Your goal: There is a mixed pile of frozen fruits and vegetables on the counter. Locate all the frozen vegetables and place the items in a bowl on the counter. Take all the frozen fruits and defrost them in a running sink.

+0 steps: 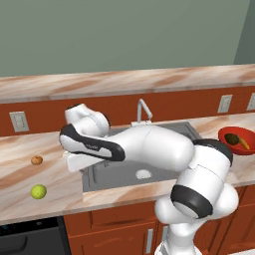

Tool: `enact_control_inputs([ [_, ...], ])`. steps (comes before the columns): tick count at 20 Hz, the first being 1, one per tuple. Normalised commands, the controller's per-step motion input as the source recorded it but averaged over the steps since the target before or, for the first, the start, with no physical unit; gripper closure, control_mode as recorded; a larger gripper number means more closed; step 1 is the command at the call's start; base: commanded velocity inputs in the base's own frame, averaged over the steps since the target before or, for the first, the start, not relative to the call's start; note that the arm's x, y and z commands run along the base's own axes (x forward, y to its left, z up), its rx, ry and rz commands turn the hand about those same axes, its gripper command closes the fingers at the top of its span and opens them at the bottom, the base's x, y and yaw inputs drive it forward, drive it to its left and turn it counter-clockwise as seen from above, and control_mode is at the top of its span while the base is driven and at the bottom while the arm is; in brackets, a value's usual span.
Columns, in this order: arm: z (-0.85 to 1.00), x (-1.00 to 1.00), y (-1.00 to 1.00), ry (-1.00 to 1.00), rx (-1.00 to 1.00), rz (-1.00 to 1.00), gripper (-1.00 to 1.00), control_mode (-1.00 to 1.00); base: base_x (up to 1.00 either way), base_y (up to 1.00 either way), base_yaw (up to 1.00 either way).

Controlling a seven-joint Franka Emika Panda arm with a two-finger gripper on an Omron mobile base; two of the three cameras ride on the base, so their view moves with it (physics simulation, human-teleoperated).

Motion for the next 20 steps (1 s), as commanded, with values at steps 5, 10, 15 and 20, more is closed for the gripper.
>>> enact_control_inputs([
  [5,-0.47,-0.26,0.49,-0.02,0.27,0.28,-1.00,-1.00,0.00,0.00,0.00],
  [10,-0.30,-0.12,0.31,-0.02,0.35,0.24,-1.00,-1.00,0.00,0.00,0.00],
  [15,-0.10,0.15,0.38,0.08,0.03,0.18,-1.00,-1.00,0.00,0.00,0.00],
  [20,-0.06,0.36,0.74,0.00,0.00,0.13,-1.00,-1.00,0.00,0.00,0.00],
])
